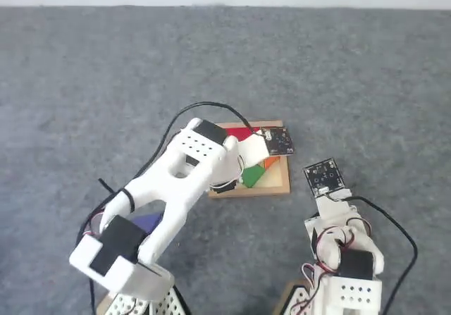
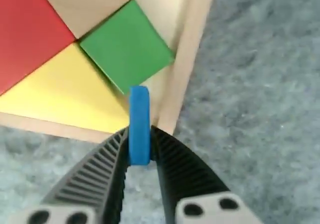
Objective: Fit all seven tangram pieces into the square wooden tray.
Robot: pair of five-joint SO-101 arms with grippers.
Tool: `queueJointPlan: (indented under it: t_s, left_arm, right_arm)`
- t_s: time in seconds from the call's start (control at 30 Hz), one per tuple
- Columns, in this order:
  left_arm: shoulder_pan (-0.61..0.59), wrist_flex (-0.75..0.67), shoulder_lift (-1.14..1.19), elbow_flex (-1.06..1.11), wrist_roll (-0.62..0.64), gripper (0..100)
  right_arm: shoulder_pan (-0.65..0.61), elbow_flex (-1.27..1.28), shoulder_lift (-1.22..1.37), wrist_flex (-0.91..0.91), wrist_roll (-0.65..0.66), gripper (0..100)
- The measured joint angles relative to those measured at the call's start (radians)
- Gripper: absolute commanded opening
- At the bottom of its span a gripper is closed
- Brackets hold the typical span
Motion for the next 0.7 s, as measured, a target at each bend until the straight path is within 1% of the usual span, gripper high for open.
queueJointPlan:
  t_s: [0.13,0.43,0.57,0.7]
  left_arm:
    - [0.000,0.000,0.000,0.000,-0.026,1]
    - [0.000,0.000,0.000,0.000,-0.187,1]
    - [0.000,0.000,0.003,0.000,-0.222,1]
    - [0.000,-0.029,0.080,-0.009,-0.230,1]
  right_arm:
    - [0.000,0.000,0.000,0.000,0.000,0.8]
    - [0.000,0.000,0.000,0.000,0.000,0.8]
    - [0.000,0.000,0.000,0.000,0.000,0.8]
    - [0.000,0.000,0.000,0.000,0.000,0.8]
